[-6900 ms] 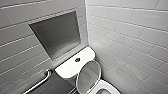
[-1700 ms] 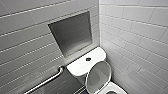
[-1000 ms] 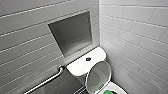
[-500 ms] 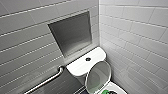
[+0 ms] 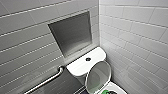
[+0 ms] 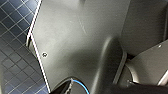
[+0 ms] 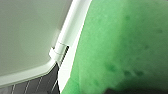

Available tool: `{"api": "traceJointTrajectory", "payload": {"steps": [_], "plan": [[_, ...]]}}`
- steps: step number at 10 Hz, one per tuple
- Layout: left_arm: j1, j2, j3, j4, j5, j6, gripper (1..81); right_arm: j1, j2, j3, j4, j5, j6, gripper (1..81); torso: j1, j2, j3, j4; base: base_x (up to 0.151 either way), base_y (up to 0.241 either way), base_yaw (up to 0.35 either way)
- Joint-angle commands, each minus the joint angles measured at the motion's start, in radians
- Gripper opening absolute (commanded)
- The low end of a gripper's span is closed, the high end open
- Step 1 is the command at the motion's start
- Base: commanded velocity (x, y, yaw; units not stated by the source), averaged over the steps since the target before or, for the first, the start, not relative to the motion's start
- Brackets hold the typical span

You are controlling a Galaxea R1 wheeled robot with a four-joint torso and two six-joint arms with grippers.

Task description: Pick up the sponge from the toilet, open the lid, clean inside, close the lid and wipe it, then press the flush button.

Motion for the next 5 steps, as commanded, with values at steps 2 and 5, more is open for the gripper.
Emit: {"api": "traceJointTrajectory", "payload": {"steps": [2, 5], "plan": [[-0.003, -0.001, -0.004, 0.003, 0.071, 0.009, 81.1, 0.022, -0.203, 0.453, -0.018, -0.026, -0.001, 1.0, 0.0, 0.0, 0.0, 0.0, 0.0, 0.0, 0.0], [-0.003, -0.001, -0.004, 0.003, 0.069, 0.009, 81.1, -0.04, -0.242, 0.47, -0.019, -0.02, -0.001, 1.0, 0.0, 0.0, 0.0, 0.0, 0.0, 0.0, 0.0]]}}
